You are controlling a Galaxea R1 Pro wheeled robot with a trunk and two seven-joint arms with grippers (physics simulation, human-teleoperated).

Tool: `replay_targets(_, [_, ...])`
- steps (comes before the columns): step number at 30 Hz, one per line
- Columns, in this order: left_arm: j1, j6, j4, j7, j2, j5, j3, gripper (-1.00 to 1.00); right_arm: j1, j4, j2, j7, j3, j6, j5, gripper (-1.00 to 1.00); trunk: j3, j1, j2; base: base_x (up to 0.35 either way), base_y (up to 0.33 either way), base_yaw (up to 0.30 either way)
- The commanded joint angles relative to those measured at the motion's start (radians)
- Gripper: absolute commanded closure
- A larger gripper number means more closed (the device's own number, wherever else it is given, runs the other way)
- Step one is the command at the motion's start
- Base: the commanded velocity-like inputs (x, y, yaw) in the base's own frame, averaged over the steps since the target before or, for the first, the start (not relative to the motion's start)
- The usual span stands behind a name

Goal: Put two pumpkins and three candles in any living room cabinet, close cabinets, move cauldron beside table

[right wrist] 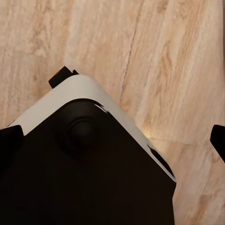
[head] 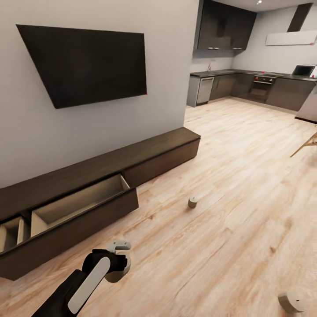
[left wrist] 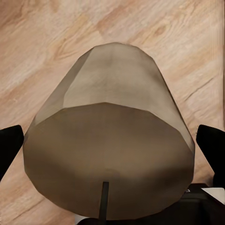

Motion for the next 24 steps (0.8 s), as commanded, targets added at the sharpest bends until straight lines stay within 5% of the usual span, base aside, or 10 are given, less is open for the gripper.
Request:
replay_targets(1, [-0.001,0.0,-0.001,0.01,0.001,0.008,-0.002,1.0,-0.001,0.003,0.001,-0.001,0.008,-0.013,-0.011,-1.0,-0.002,0.0,-0.001,0.0,0.0,-0.256])
replay_targets(21, [-0.001,0.001,-0.002,0.01,0.002,0.008,-0.002,1.0,-0.001,0.004,-0.007,0.021,0.012,-0.111,-0.033,-1.0,-0.02,0.0,-0.001,0.0,0.0,-0.242])
replay_targets(24, [-0.001,0.002,-0.003,0.009,0.003,0.008,-0.001,1.0,-0.001,0.005,-0.007,0.08,0.012,-0.108,-0.033,-1.0,-0.022,0.0,-0.001,0.0,0.0,-0.255])
